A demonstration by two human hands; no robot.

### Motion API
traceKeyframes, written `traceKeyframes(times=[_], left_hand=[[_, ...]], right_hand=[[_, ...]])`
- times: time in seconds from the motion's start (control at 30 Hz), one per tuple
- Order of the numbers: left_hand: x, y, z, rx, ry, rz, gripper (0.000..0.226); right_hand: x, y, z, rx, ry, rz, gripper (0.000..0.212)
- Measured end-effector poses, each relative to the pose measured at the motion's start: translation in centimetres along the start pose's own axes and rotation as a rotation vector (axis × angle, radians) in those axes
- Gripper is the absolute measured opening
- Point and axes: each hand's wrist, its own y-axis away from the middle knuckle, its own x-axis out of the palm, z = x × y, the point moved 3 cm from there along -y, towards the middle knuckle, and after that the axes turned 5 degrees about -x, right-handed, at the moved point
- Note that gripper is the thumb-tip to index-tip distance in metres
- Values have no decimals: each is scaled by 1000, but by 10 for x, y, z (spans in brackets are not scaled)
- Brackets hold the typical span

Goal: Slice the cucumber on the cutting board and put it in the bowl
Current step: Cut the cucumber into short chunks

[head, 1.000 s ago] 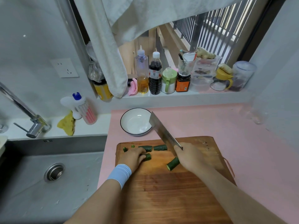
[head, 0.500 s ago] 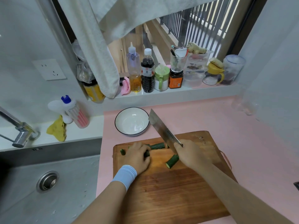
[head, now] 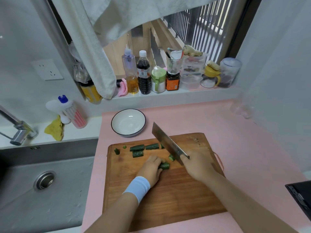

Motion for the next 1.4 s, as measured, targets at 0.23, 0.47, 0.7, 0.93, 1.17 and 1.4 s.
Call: traceKeyframes(times=[0.23,0.47,0.7,0.93,1.17,1.4], left_hand=[[-1,59,13,61,-82,-224,32],[6,83,2,-109,-58,-368,41],[18,87,-2,-80,-34,-387,22],[17,86,1,0,-16,-430,20],[20,86,4,25,5,-430,18],[19,86,4,19,9,-427,19]], right_hand=[[17,14,-4,-119,-11,136,40],[32,24,4,-208,61,212,41],[42,25,3,-203,104,265,37],[45,29,7,-203,89,298,35],[41,31,13,-208,86,299,36],[34,41,29,-251,114,231,35]])
